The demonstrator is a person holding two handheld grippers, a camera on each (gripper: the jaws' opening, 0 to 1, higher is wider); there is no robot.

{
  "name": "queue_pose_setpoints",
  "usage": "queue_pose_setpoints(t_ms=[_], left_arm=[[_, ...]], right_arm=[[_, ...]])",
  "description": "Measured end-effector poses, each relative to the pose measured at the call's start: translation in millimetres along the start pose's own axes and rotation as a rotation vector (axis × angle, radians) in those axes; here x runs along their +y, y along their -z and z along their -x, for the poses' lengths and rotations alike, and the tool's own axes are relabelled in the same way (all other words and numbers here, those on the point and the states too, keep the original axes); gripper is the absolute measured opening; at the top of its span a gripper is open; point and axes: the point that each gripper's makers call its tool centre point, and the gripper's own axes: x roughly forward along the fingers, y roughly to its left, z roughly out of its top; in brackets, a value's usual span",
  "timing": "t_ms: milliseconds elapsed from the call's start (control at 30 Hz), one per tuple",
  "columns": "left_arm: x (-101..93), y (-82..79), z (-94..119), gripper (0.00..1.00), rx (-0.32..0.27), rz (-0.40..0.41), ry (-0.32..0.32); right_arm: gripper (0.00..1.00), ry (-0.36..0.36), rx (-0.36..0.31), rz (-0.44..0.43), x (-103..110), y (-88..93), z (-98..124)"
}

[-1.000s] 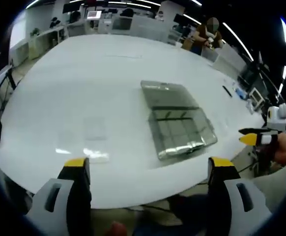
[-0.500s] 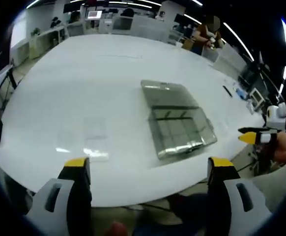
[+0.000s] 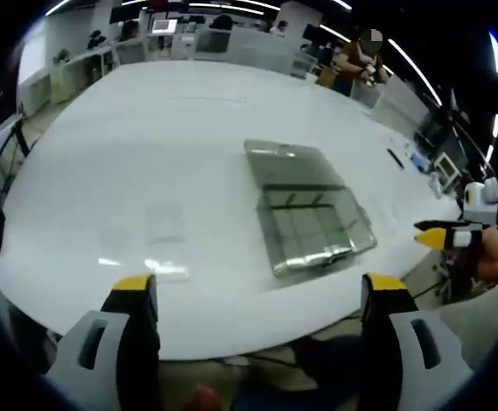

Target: Insert the divider into the dual guide fixture by aligning both edges with the guide slots and pushing it downward to the bottom, including one-sided entry, uneven engagement, binding, and posture correction.

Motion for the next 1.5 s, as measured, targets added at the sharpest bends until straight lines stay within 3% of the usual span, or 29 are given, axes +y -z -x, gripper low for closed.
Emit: queue_pose_setpoints(t_ms=[1500], left_arm=[[-3.7,2.0,-0.9,0.96,0.005,-0.002,0.011]], right_arm=[[0.94,-0.005,-0.01,0.003,0.0,-0.7,5.0]])
